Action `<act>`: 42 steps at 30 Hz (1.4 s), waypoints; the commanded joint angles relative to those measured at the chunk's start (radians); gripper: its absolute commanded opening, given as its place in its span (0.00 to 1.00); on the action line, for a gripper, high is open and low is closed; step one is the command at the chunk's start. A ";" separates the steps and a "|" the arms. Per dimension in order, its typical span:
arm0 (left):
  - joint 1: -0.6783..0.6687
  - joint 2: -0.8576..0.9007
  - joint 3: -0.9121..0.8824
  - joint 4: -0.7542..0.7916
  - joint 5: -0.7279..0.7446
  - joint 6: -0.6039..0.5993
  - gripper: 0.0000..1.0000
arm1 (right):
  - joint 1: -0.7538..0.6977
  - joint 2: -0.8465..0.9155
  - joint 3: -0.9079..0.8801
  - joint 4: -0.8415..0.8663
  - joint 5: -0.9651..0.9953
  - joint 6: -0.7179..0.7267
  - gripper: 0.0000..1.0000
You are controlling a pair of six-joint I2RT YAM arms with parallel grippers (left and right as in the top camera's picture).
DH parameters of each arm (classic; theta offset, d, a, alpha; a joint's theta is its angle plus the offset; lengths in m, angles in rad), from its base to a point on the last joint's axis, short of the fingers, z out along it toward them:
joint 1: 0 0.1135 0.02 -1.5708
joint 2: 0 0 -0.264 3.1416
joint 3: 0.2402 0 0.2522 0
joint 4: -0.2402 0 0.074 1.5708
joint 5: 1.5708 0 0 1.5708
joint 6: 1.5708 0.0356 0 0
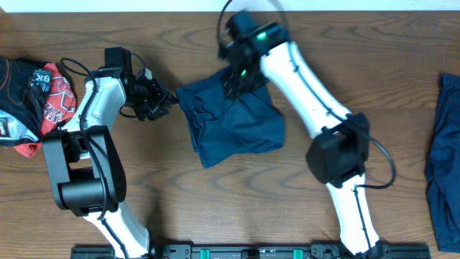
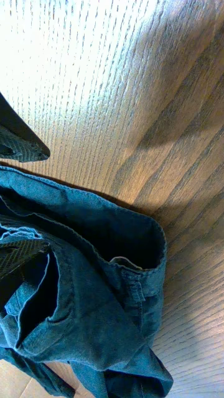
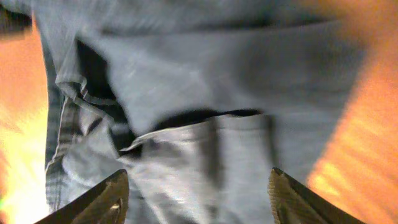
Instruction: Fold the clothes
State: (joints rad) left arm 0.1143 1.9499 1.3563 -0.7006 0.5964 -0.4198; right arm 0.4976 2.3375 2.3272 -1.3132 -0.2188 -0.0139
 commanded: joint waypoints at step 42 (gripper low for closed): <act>-0.002 -0.009 0.023 -0.043 0.005 0.007 0.43 | 0.050 0.037 -0.190 0.078 -0.104 -0.055 0.43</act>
State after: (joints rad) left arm 0.1143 1.9499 1.3563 -0.7425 0.5987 -0.4187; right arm 0.5133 2.3524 2.1384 -1.2385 -0.3027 -0.0540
